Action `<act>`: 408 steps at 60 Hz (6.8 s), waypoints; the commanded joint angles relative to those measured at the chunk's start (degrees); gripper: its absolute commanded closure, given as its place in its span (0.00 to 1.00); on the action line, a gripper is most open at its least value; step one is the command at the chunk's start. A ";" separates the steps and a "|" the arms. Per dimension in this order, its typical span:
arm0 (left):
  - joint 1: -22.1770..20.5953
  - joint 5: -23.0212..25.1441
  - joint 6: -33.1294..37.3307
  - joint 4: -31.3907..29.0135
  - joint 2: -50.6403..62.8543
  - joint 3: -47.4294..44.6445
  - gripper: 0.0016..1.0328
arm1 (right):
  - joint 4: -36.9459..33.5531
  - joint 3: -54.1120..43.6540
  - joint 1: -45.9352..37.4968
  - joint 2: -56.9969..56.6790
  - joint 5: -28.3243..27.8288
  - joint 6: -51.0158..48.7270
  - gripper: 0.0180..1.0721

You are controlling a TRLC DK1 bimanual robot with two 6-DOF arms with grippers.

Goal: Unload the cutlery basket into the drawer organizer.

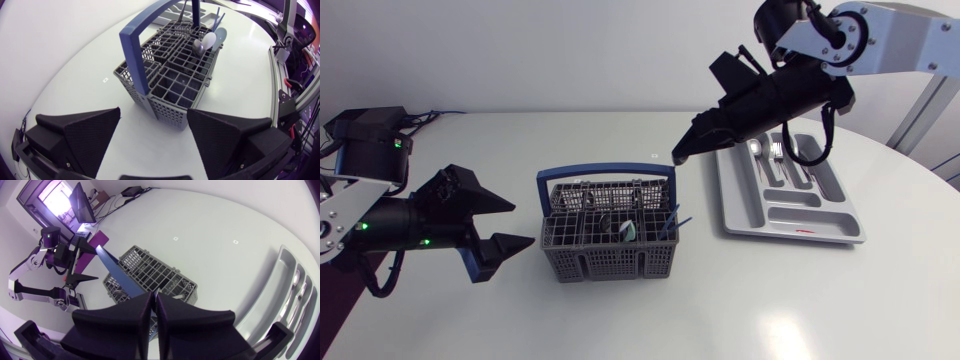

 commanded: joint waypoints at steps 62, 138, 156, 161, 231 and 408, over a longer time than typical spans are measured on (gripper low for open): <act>-2.90 0.42 0.20 -3.61 -5.31 -0.26 0.05 | 1.98 -23.48 -22.92 -12.73 26.69 -7.92 0.93; -2.90 0.42 0.64 -4.58 -7.33 -1.05 0.05 | 18.86 -29.37 -18.61 -5.52 35.22 -2.29 0.29; -6.42 0.50 -0.06 -6.78 -11.02 0.62 0.05 | 15.43 -33.68 -10.52 -22.92 27.49 -2.73 0.29; -7.12 0.50 -0.32 -6.78 -11.20 0.80 0.05 | 15.60 -34.82 -8.33 -27.41 26.17 -2.91 0.29; -13.89 -1.61 -3.22 -2.74 -11.46 -0.61 0.05 | 29.40 -40.89 14.17 -24.77 24.41 -5.02 0.57; -14.85 -1.69 -3.84 -1.94 -10.93 -1.66 0.05 | -4.26 0.60 -17.55 4.76 21.86 -15.91 0.94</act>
